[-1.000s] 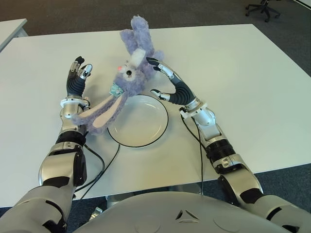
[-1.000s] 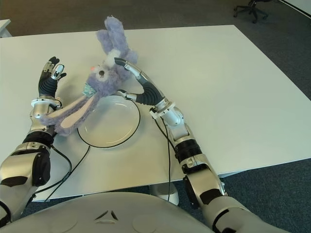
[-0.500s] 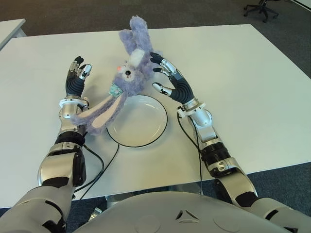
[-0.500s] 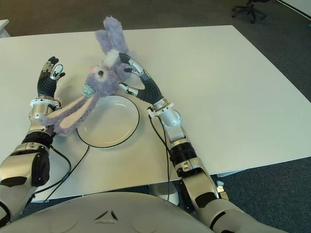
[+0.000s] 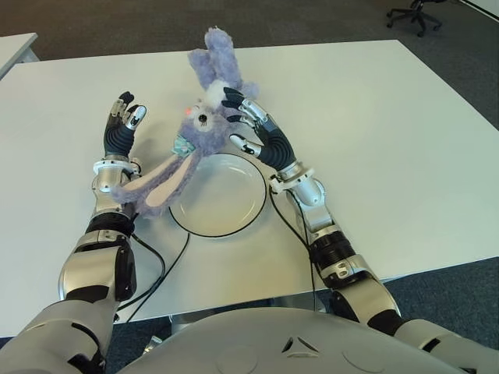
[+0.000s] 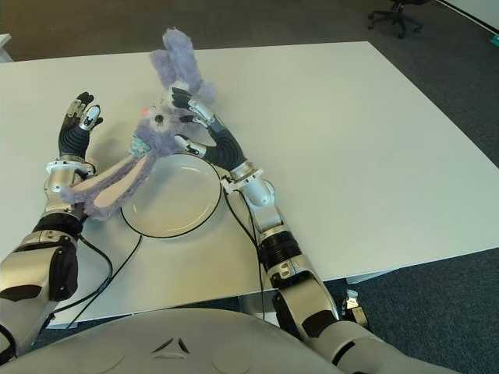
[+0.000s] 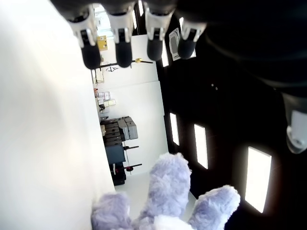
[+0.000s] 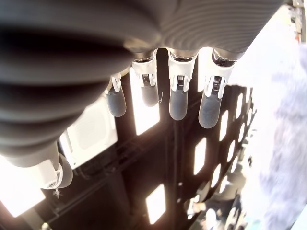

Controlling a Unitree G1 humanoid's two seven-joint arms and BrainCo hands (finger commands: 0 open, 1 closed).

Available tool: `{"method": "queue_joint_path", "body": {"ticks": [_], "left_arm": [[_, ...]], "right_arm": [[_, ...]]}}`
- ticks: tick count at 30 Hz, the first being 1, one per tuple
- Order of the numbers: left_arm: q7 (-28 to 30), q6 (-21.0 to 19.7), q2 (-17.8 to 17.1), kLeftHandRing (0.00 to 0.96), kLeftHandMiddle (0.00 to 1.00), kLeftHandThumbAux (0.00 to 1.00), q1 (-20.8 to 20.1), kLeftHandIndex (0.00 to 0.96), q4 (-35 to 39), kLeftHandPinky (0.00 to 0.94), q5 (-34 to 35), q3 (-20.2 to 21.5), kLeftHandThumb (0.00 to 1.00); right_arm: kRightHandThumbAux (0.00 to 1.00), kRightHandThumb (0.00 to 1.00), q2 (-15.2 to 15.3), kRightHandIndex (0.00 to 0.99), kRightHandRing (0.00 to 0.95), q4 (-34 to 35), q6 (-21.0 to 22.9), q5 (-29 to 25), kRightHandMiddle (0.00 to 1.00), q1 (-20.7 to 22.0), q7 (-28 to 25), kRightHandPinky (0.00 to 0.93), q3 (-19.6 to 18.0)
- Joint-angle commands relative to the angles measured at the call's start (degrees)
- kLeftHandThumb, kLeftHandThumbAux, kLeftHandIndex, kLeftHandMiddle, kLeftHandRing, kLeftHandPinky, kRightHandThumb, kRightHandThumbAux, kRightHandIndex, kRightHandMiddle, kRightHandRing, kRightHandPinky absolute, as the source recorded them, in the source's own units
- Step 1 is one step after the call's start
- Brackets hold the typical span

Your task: Put the doll into the plate.

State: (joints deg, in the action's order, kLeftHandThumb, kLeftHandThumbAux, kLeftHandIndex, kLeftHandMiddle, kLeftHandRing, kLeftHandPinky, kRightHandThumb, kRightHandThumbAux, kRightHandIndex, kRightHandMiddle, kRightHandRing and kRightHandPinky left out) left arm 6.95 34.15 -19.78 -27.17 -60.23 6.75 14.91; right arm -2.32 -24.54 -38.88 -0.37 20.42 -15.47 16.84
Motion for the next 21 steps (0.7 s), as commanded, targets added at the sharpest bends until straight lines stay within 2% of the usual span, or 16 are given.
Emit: {"method": "queue_joint_path", "body": {"ticks": [1, 7, 14, 21], "left_arm": [[1.2, 0.0, 2.4, 0.093, 0.072, 0.434, 5.8, 0.003, -3.4, 0.136, -0.2, -0.3, 0.0], [1.5, 0.6, 2.5, 0.074, 0.064, 0.432, 5.9, 0.0, -3.3, 0.094, 0.1, -0.2, 0.0], [1.4, 1.0, 2.6, 0.07, 0.061, 0.437, 6.1, 0.0, -3.1, 0.101, 0.1, -0.1, 0.0], [1.2, 1.2, 2.7, 0.073, 0.062, 0.439, 6.3, 0.0, -2.9, 0.105, 0.1, -0.1, 0.0]], "right_arm": [[0.503, 0.427, -2.5, 0.1, 0.108, -5.2, -0.8, -1.9, 0.057, -9.2, -1.8, 0.211, 1.4], [0.496, 0.411, -3.8, 0.09, 0.113, -7.0, -2.3, -2.3, 0.058, -10.6, -3.1, 0.216, 2.0], [0.491, 0.4, -4.2, 0.086, 0.109, -8.0, -3.0, -3.5, 0.055, -11.7, -4.7, 0.212, 2.2], [0.505, 0.429, -4.2, 0.079, 0.106, -8.5, -3.1, -4.1, 0.055, -12.9, -5.9, 0.206, 2.5]]}}
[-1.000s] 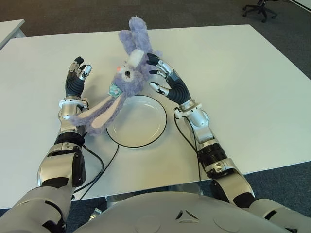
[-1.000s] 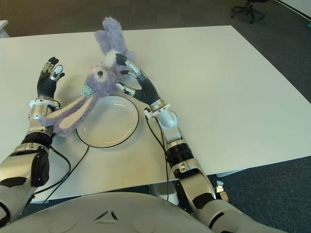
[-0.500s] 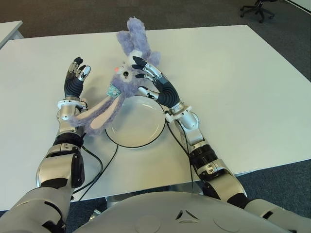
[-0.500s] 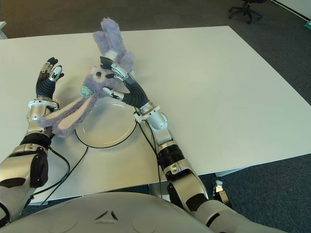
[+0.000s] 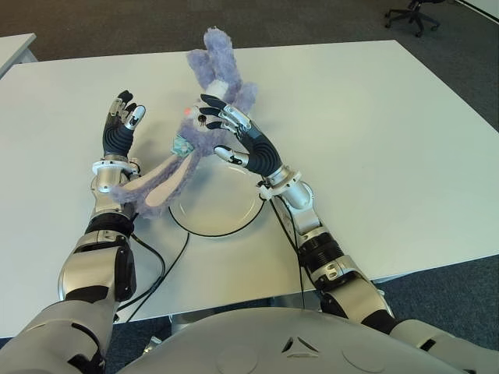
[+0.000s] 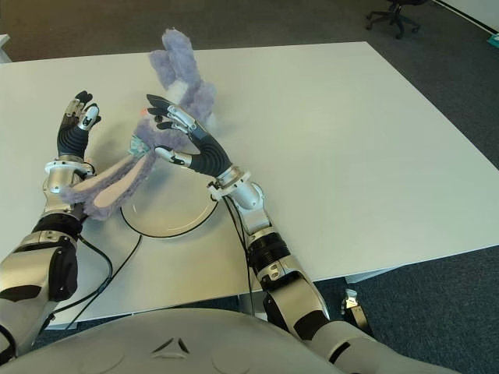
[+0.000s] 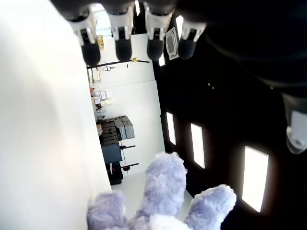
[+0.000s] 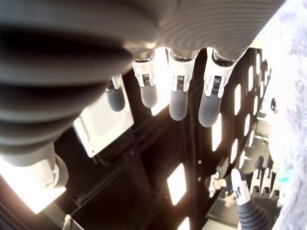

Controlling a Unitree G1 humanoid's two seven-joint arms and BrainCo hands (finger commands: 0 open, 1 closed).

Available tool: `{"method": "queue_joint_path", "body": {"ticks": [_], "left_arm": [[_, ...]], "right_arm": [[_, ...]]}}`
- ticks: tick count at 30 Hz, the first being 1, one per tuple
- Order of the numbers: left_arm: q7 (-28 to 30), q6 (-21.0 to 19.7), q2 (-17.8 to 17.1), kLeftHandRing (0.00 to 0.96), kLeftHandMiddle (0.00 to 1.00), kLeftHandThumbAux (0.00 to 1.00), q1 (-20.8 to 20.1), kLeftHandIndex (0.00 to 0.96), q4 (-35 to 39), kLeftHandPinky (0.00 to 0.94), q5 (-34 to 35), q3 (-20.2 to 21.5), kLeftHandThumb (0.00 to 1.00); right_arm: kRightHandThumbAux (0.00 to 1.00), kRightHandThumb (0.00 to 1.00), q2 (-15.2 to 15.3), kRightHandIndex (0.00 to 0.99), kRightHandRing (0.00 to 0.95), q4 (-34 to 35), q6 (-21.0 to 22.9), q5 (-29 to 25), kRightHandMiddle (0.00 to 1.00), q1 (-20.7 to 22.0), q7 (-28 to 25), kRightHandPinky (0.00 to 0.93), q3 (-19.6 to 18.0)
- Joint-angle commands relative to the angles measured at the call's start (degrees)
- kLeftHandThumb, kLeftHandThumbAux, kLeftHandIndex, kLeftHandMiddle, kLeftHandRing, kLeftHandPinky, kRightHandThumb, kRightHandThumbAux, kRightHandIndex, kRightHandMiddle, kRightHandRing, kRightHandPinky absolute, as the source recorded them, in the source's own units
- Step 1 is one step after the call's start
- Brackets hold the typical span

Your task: Put the doll into the plate.

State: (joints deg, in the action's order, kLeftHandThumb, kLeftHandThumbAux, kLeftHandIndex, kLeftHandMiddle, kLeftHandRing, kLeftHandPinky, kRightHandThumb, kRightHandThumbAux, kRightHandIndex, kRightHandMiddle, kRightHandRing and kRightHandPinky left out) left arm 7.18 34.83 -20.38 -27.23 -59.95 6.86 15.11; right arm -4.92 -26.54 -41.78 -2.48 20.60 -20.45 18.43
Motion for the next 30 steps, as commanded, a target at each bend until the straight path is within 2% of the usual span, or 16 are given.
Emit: {"method": "queue_joint_path", "body": {"ticks": [1, 9, 12, 17, 20, 24, 30], "left_arm": [[1.0, 0.5, 3.3, 0.073, 0.062, 0.437, 6.4, 0.0, -3.1, 0.106, 0.0, -0.4, 0.0], [0.8, 0.4, 3.4, 0.075, 0.056, 0.424, 6.4, 0.0, -3.1, 0.117, -0.3, -0.6, 0.0], [0.8, 0.3, 3.4, 0.074, 0.055, 0.42, 6.3, 0.0, -3.4, 0.105, -0.3, -0.5, 0.0], [0.6, 0.3, 3.4, 0.066, 0.052, 0.42, 6.2, 0.0, -3.6, 0.081, -0.4, -0.6, 0.0], [0.4, 0.3, 3.5, 0.073, 0.058, 0.422, 6.2, 0.0, -3.7, 0.113, -0.4, -0.6, 0.0], [0.3, 0.3, 3.6, 0.082, 0.07, 0.425, 6.2, 0.0, -3.5, 0.117, -0.3, -0.4, 0.0], [0.5, 0.4, 3.8, 0.079, 0.075, 0.43, 6.2, 0.0, -3.5, 0.083, 0.0, -0.2, 0.0]], "right_arm": [[0.505, 0.431, -1.7, 0.078, 0.106, -6.5, -0.1, -2.1, 0.055, -13.2, -1.1, 0.206, 1.0], [0.48, 0.395, -1.6, 0.082, 0.108, -6.7, -0.5, -2.1, 0.057, -13.8, -1.1, 0.215, 0.7], [0.476, 0.349, -1.4, 0.086, 0.102, -7.4, -0.8, -1.8, 0.058, -13.1, -0.5, 0.187, 0.0], [0.489, 0.31, -0.5, 0.091, 0.091, -10.5, -2.4, -0.1, 0.052, -10.3, 2.5, 0.182, -2.9], [0.505, 0.282, -0.1, 0.096, 0.096, -12.5, -3.4, 0.8, 0.059, -8.2, 4.6, 0.189, -4.8], [0.519, 0.272, -0.5, 0.105, 0.104, -14.2, -2.9, 0.4, 0.069, -5.2, 6.8, 0.196, -7.1], [0.527, 0.276, -1.0, 0.101, 0.102, -15.8, -1.8, -0.4, 0.064, -3.0, 8.4, 0.188, -9.3]]}}
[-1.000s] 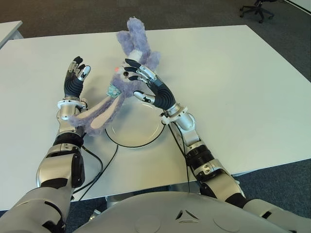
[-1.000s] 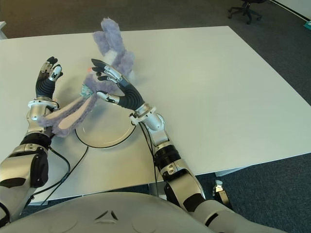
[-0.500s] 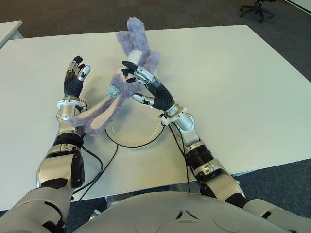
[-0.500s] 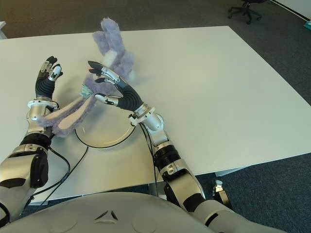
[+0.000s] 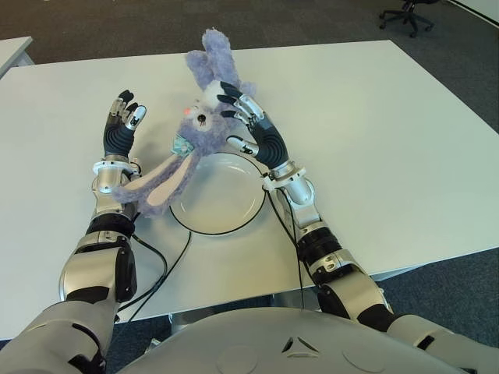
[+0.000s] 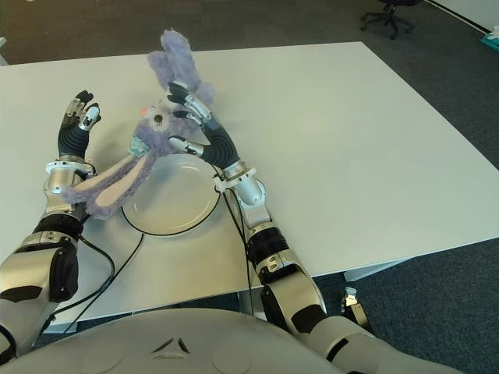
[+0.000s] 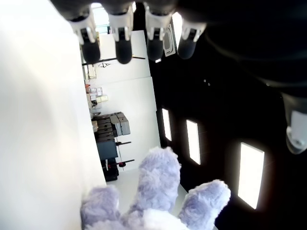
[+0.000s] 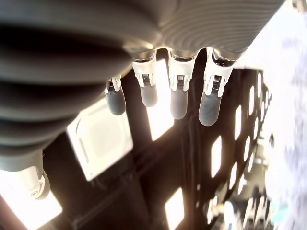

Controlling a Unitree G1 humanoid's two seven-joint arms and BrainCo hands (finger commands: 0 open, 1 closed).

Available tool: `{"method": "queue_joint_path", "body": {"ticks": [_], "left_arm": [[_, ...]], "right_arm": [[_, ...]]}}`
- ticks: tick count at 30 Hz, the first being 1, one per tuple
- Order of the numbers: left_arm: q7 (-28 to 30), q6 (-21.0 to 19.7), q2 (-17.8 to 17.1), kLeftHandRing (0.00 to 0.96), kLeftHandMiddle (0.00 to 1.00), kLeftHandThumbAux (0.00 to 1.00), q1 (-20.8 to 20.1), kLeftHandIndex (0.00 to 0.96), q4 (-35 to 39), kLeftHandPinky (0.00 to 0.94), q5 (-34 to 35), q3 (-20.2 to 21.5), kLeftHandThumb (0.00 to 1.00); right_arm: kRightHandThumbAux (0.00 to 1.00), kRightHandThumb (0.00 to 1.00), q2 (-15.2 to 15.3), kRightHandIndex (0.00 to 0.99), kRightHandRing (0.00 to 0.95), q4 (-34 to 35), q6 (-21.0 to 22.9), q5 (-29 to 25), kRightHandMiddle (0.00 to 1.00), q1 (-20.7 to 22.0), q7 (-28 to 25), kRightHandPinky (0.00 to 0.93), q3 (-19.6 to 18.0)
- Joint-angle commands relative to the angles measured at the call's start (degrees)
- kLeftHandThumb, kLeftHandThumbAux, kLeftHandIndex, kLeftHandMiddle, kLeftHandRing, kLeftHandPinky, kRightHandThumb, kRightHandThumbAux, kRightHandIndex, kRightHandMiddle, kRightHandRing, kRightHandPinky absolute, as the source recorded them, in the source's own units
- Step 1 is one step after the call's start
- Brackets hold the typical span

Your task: Put the doll into the plate.

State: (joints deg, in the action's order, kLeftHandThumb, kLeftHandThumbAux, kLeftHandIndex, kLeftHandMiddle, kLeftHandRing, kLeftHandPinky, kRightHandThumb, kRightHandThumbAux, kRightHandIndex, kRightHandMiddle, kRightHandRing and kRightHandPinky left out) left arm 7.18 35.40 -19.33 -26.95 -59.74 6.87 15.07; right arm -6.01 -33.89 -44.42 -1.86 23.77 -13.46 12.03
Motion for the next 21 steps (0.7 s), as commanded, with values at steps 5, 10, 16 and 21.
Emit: {"method": "queue_joint_path", "body": {"ticks": [5, 10, 16, 21], "left_arm": [[0.7, -0.1, 2.8, 0.074, 0.075, 0.434, 5.9, 0.0, -3.6, 0.075, 0.1, -0.1, 0.0], [0.5, -0.6, 2.9, 0.08, 0.079, 0.441, 6.2, 0.0, -3.1, 0.094, 0.4, -0.1, 0.0], [-0.3, -1.3, 3.0, 0.091, 0.086, 0.441, 6.1, 0.003, -2.6, 0.108, 0.2, -0.5, 0.0], [-0.4, -1.4, 3.0, 0.092, 0.085, 0.44, 6.1, 0.005, -2.5, 0.113, 0.1, -0.6, 0.0]], "right_arm": [[0.505, 0.276, 0.2, 0.093, 0.085, -10.5, 2.0, -1.9, 0.05, -4.0, 1.7, 0.167, -4.9], [0.468, 0.246, 0.2, 0.083, 0.068, -12.6, 2.0, -2.2, 0.041, -2.5, 1.8, 0.145, -6.5], [0.442, 0.218, 0.5, 0.068, 0.057, -16.5, 1.0, -1.6, 0.034, -0.2, 2.8, 0.141, -8.4], [0.449, 0.203, 0.8, 0.052, 0.054, -19.2, 1.1, -1.1, 0.028, 1.6, 3.8, 0.138, -9.5]]}}
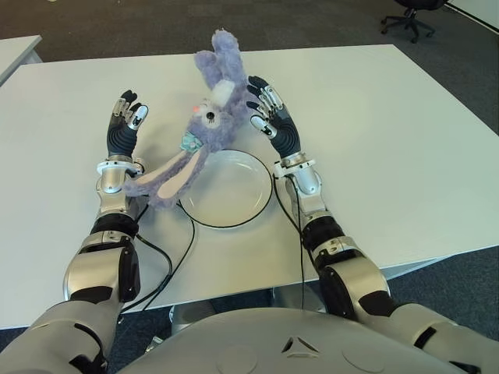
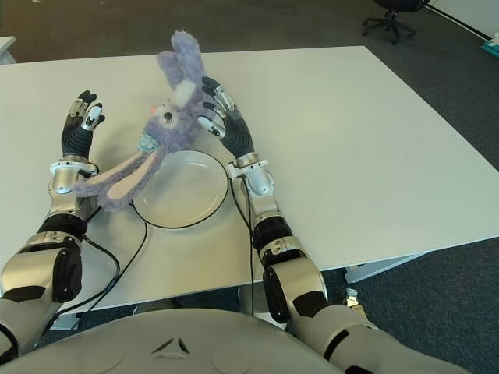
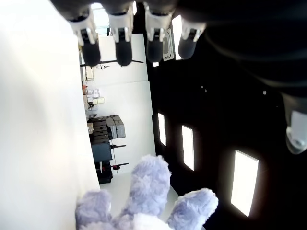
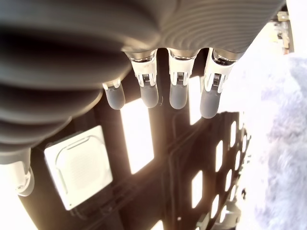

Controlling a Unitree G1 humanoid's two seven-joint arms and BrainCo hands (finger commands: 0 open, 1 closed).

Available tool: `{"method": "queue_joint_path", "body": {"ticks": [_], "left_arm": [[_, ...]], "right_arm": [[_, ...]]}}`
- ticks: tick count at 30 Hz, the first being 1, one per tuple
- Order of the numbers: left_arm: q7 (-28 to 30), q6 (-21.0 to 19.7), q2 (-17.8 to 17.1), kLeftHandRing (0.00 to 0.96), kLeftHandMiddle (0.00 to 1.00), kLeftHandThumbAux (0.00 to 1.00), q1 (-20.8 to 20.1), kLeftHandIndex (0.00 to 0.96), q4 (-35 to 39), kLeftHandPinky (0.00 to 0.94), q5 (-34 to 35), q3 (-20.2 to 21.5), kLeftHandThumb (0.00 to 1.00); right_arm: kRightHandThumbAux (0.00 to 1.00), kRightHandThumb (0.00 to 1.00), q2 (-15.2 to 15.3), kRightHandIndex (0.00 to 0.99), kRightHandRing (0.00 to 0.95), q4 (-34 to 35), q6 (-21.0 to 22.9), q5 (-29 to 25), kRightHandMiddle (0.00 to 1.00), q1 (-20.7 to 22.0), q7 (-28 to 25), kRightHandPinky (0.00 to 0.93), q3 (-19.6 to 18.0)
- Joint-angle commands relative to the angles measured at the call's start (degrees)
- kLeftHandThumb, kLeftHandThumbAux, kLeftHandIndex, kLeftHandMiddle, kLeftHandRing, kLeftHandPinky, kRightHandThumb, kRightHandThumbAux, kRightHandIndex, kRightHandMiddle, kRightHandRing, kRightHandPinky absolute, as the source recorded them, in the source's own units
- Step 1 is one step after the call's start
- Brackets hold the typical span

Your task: Put the doll into the plate.

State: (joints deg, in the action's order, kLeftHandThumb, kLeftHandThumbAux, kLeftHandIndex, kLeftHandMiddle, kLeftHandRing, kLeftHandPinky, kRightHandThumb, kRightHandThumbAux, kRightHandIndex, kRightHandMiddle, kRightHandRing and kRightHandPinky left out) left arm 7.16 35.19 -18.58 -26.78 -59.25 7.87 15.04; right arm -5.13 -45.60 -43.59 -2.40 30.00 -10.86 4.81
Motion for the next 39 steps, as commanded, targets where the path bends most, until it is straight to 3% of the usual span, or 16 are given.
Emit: {"method": "queue_joint_path", "body": {"ticks": [1, 12, 39], "left_arm": [[-0.4, -1.3, 2.2, 0.092, 0.084, 0.44, 5.9, 0.006, -3.0, 0.113, -0.9, -0.5, 0.0], [-0.4, -1.1, 2.2, 0.089, 0.083, 0.44, 6.0, 0.001, -2.8, 0.11, -0.9, -0.6, 0.0], [0.2, -0.6, 2.0, 0.096, 0.087, 0.443, 5.4, 0.014, -2.9, 0.127, -0.6, -0.5, 0.0]], "right_arm": [[0.45, 0.203, 0.0, 0.051, 0.054, -7.9, 0.2, -0.5, 0.028, -4.4, 1.3, 0.139, -2.4], [0.49, 0.192, 0.7, 0.042, 0.056, -12.6, 0.3, 0.9, 0.029, -1.0, 4.3, 0.133, -3.9], [0.522, 0.214, 1.1, 0.046, 0.065, -18.2, 2.5, 0.9, 0.039, 3.3, 4.3, 0.139, -6.4]]}}
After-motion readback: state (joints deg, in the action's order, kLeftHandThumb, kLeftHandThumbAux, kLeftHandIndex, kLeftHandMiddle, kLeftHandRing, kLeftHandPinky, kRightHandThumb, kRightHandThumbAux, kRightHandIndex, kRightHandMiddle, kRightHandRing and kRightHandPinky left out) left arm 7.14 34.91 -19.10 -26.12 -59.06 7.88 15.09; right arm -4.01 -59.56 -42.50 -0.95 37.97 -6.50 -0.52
